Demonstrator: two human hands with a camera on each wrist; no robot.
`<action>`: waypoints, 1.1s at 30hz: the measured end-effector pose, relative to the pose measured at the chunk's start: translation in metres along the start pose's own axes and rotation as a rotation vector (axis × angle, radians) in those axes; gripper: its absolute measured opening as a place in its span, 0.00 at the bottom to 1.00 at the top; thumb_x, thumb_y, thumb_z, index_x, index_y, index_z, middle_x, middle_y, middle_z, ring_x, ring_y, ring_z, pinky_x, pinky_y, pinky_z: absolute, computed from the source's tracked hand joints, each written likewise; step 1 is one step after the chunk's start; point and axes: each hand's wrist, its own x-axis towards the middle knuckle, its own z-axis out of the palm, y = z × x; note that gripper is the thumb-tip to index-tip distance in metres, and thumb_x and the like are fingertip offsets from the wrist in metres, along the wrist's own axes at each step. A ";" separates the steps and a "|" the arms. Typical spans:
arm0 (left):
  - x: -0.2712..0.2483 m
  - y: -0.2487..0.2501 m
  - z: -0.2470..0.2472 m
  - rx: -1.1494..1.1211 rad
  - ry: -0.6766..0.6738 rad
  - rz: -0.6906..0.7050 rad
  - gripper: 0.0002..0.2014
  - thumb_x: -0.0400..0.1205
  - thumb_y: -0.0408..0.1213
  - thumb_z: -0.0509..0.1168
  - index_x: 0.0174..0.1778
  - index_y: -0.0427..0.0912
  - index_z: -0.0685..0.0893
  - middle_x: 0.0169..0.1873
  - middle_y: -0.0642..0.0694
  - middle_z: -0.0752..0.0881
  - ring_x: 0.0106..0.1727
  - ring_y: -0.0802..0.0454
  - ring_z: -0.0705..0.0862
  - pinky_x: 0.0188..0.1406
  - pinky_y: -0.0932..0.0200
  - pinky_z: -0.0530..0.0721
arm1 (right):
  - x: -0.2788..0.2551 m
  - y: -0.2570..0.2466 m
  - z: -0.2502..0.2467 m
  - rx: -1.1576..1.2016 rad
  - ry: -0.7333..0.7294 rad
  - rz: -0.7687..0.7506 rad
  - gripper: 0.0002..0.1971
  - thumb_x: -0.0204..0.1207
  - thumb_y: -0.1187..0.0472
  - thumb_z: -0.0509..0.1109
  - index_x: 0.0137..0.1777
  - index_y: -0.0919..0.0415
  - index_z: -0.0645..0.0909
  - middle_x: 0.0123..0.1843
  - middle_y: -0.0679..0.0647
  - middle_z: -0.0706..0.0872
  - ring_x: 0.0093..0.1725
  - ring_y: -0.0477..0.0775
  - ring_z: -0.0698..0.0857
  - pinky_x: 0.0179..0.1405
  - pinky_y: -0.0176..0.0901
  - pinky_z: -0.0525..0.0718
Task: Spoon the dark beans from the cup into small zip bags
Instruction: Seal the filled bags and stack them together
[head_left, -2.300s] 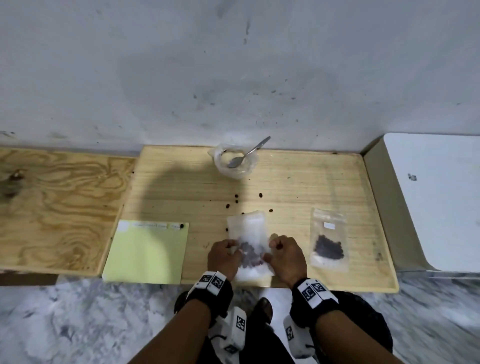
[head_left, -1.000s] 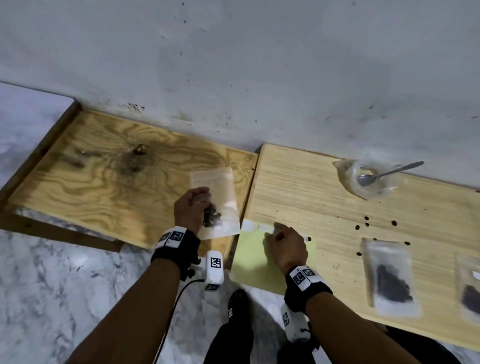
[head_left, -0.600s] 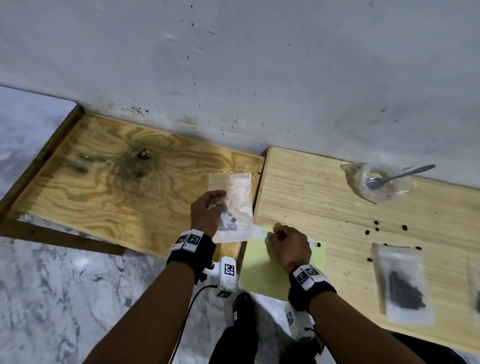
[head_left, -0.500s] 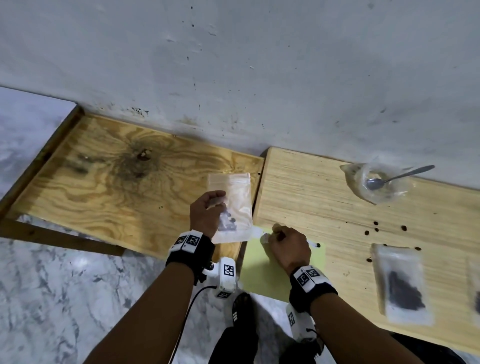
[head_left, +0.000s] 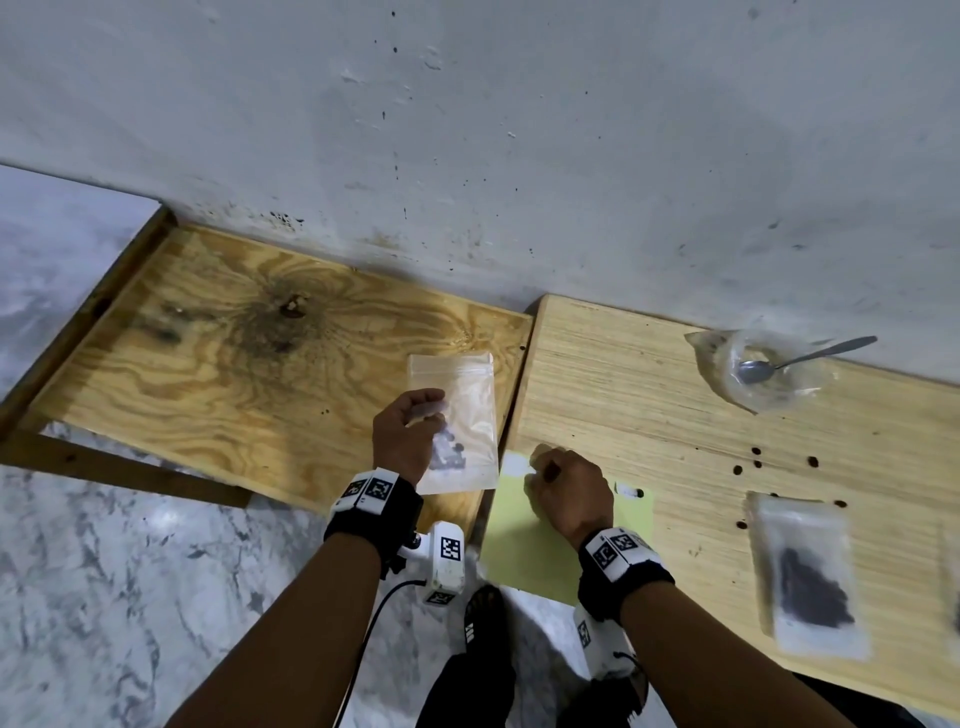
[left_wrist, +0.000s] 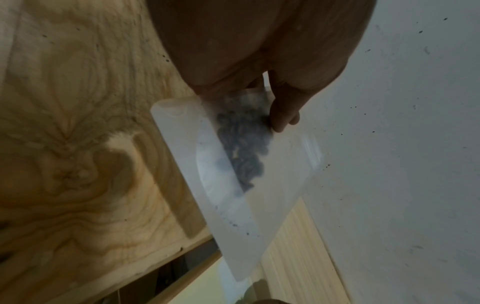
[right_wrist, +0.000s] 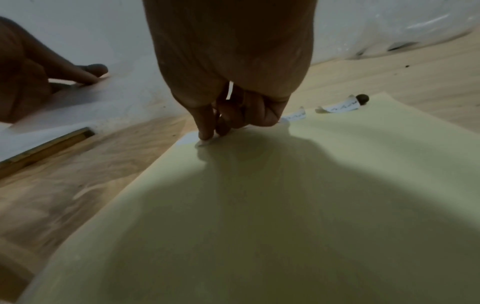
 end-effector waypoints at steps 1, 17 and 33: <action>0.000 0.000 0.000 0.007 0.005 0.000 0.18 0.73 0.15 0.67 0.46 0.44 0.88 0.39 0.52 0.88 0.45 0.51 0.85 0.44 0.56 0.85 | 0.001 -0.001 -0.001 0.046 -0.006 0.031 0.03 0.71 0.56 0.71 0.38 0.46 0.83 0.38 0.38 0.86 0.43 0.50 0.85 0.40 0.39 0.77; -0.044 0.034 0.034 0.132 -0.184 0.139 0.23 0.72 0.15 0.65 0.54 0.44 0.88 0.48 0.57 0.86 0.31 0.66 0.84 0.27 0.66 0.82 | -0.008 -0.057 -0.084 0.963 -0.090 0.059 0.02 0.74 0.69 0.79 0.44 0.64 0.90 0.24 0.49 0.79 0.19 0.48 0.61 0.20 0.33 0.60; -0.066 0.062 0.054 0.133 -0.227 0.287 0.20 0.77 0.20 0.63 0.54 0.48 0.87 0.32 0.54 0.85 0.22 0.56 0.72 0.23 0.63 0.74 | -0.018 -0.087 -0.098 0.467 0.235 -0.169 0.10 0.69 0.62 0.82 0.34 0.46 0.88 0.27 0.35 0.87 0.32 0.35 0.86 0.38 0.34 0.81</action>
